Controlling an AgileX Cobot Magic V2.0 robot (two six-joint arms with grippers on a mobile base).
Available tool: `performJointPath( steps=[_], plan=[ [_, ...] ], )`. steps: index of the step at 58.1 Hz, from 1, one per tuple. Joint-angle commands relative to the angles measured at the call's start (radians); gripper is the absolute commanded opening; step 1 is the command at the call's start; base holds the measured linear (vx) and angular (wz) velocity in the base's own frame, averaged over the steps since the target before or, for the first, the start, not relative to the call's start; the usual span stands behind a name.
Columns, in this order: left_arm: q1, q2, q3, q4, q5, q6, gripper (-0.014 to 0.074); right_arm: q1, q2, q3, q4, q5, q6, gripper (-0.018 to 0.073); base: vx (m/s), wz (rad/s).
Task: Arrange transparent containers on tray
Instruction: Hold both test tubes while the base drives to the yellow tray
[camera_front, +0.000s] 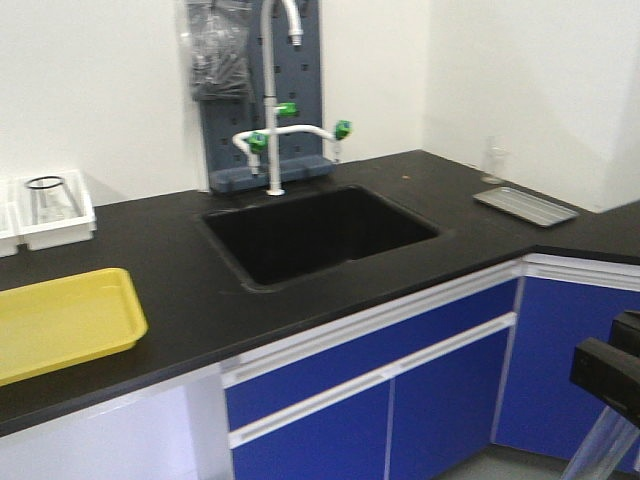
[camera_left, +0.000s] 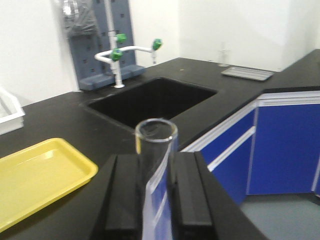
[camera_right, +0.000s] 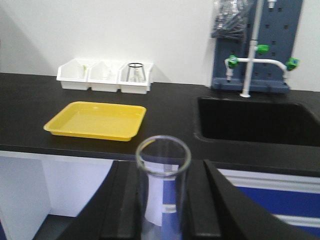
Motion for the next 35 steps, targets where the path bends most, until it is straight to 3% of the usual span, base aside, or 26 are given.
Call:
performJointPath(
  steps=[1,35],
  plan=[
    [-0.005,0.005,-0.038,0.006,-0.079,-0.007,0.0114,-0.004,0.002,-0.027,-0.005,-0.086,-0.009,0.0057,0.12,0.46],
    [-0.005,0.005,-0.038,0.006,-0.079,-0.007,0.0114,-0.004,0.002,-0.027,-0.005,-0.085,-0.009,0.0057,0.16,0.45]
  ],
)
